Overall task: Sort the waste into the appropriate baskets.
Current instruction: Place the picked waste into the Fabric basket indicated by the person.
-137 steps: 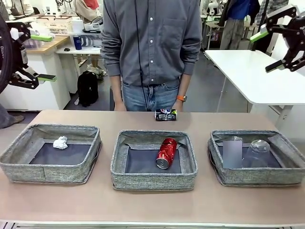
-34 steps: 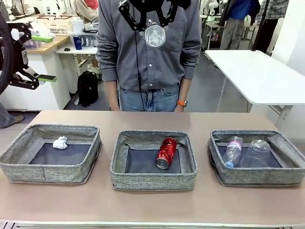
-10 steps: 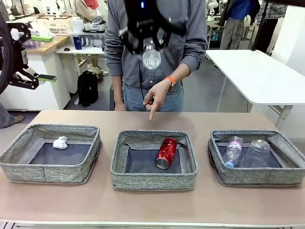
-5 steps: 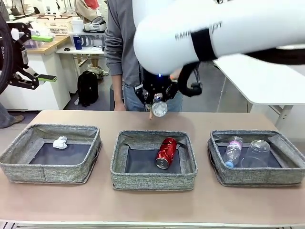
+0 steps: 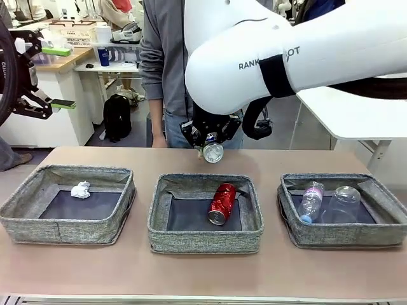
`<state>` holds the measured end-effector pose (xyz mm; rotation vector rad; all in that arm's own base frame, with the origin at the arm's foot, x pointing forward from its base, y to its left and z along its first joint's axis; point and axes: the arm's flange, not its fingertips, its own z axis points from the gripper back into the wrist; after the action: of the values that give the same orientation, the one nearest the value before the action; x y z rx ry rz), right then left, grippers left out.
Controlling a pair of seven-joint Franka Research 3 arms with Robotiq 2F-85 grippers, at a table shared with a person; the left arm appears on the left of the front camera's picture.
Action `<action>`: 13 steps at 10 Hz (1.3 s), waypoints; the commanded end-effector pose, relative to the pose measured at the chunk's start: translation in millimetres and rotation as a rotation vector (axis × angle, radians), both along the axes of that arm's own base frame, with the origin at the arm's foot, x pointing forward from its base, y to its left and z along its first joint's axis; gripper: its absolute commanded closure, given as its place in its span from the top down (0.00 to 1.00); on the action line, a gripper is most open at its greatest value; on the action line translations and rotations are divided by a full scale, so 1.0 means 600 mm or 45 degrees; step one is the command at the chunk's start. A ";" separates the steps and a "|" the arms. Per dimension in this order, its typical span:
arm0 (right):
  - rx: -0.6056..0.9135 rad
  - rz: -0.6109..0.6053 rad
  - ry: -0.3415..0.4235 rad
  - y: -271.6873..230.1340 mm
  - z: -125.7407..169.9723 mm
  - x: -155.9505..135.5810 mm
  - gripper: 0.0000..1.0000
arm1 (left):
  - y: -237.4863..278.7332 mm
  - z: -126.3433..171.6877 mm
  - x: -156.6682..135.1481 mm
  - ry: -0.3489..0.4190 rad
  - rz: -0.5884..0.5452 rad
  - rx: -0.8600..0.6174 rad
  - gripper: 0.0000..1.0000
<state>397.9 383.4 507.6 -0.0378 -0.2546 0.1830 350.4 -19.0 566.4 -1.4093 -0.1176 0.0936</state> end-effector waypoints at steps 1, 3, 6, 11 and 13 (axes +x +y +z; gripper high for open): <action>0.028 0.024 0.028 -0.017 0.002 -0.003 0.36 | -0.002 0.004 -0.003 0.000 0.011 -0.022 1.00; 0.036 0.037 0.039 -0.017 0.002 -0.003 0.94 | -0.002 0.004 -0.003 0.000 0.011 -0.022 1.00; 0.035 0.035 0.060 -0.017 0.001 -0.003 1.00 | -0.002 0.004 -0.003 0.000 0.011 -0.022 1.00; 0.037 -0.020 0.121 -0.022 0.016 0.000 1.00 | -0.002 0.004 -0.003 0.000 0.011 -0.022 1.00; 0.364 -0.181 0.340 -0.074 0.132 -0.015 1.00 | -0.002 0.004 -0.003 0.000 0.011 -0.022 1.00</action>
<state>396.3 366.6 542.5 0.0983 -0.0816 0.0892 350.4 -18.9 566.4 -1.4092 -0.1180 0.0939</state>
